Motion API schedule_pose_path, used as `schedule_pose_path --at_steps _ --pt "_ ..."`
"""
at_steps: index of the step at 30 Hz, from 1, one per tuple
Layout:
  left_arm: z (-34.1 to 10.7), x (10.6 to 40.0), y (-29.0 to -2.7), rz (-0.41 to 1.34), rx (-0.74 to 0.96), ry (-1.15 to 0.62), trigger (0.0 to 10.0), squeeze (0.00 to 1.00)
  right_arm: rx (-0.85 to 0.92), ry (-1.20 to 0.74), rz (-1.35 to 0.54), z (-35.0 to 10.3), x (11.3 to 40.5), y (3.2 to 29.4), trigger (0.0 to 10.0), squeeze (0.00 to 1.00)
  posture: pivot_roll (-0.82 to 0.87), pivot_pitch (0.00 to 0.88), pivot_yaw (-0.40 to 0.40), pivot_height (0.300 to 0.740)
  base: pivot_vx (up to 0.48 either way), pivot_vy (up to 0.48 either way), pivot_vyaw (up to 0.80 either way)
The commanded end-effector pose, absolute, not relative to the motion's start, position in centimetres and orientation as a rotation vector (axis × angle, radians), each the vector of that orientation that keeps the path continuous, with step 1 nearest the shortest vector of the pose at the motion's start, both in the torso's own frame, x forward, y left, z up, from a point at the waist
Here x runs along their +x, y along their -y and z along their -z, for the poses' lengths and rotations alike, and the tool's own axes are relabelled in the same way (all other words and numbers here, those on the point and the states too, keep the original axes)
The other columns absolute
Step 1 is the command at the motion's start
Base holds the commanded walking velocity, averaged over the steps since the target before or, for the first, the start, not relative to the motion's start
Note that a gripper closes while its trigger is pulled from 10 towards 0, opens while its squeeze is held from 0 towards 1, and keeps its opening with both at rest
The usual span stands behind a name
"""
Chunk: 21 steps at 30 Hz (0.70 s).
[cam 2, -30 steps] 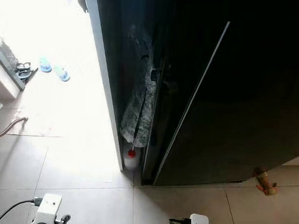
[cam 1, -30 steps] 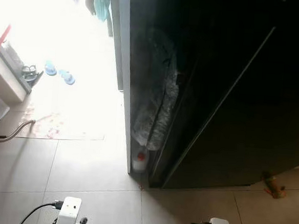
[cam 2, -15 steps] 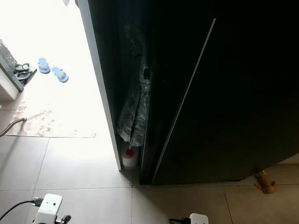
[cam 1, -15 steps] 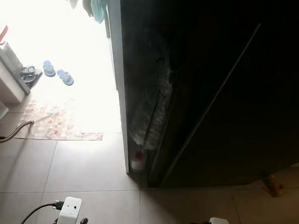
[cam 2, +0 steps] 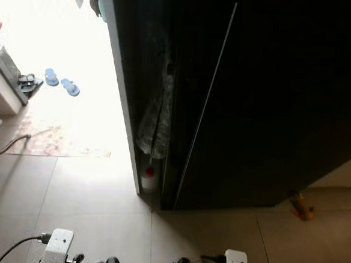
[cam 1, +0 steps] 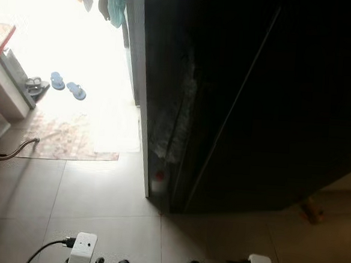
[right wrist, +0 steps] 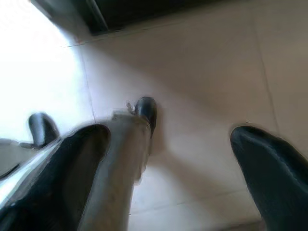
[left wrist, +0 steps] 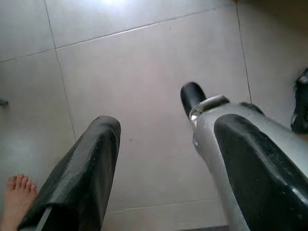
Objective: Restocking fridge
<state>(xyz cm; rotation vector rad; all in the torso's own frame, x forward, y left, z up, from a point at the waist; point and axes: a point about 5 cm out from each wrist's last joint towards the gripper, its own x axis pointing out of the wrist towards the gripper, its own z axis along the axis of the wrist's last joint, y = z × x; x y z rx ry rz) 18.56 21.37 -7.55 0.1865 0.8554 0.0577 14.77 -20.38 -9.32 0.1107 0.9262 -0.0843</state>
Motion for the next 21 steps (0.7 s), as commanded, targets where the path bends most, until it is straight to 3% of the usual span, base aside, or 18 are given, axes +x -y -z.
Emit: schedule_pose_path --at_steps 1,21 --pt "8.1 17.63 -21.1 -0.054 0.189 -0.894 10.0 0.0 0.119 -1.037 0.075 10.41 12.3 19.8 10.0 0.0 -0.17 0.181 -0.022 0.74 0.0 0.0 0.0" --pt "8.11 17.65 -21.04 -0.059 0.182 -0.894 10.0 0.0 0.109 -1.028 0.065 10.34 12.43 19.87 10.0 0.0 -0.16 0.194 -0.025 0.74 0.0 0.0 0.0"
